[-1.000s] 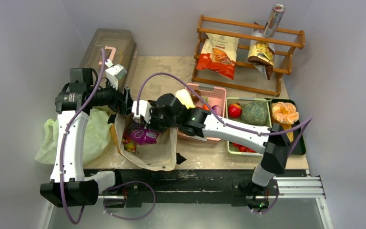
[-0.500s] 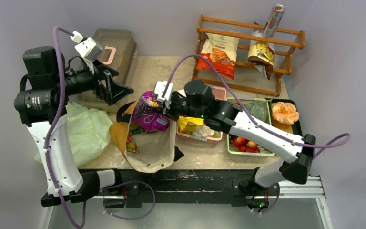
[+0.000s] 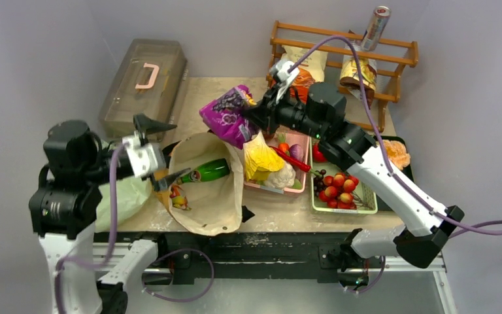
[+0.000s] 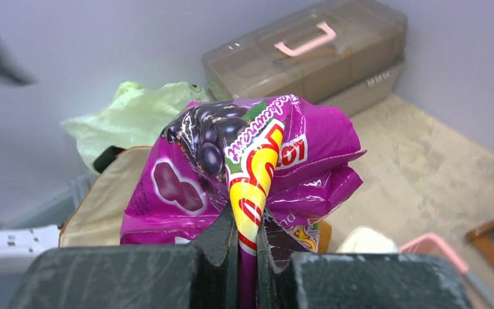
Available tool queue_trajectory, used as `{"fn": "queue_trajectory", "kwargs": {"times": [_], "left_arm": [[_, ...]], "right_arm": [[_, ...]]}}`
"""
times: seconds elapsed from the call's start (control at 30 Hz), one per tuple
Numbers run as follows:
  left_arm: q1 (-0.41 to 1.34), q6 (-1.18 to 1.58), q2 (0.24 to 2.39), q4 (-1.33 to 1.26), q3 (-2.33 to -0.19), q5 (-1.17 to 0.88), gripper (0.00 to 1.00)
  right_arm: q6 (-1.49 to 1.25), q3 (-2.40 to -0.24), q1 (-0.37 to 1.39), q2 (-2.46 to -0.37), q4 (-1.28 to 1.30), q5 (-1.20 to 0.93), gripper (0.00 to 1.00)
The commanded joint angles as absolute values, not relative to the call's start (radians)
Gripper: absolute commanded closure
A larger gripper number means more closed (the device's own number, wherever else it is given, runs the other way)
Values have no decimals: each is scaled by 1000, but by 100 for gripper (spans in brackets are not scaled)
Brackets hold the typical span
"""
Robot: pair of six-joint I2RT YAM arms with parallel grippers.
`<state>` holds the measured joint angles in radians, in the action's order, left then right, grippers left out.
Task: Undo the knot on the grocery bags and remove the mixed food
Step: Pick up the fake candies from the takeout bag.
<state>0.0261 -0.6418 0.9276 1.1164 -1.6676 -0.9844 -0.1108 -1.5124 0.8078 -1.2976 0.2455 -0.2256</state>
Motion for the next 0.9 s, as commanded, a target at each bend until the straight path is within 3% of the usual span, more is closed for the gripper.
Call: {"fn": "queue_trajectory", "kwargs": {"times": [0.0, 0.3, 0.77, 0.87], "left_arm": [[164, -1149, 873, 1028, -1610, -898, 0], [495, -1346, 883, 656, -1437, -630, 0], [601, -1391, 983, 805, -1474, -563, 0], [621, -1428, 963, 730, -1390, -509, 0]], "right_arm": [[-401, -1585, 675, -1302, 171, -387, 100], [-538, -1610, 630, -1320, 119, -571, 100], [-604, -1595, 622, -1322, 61, -705, 100], [-637, -1591, 617, -1332, 23, -743, 100]]}}
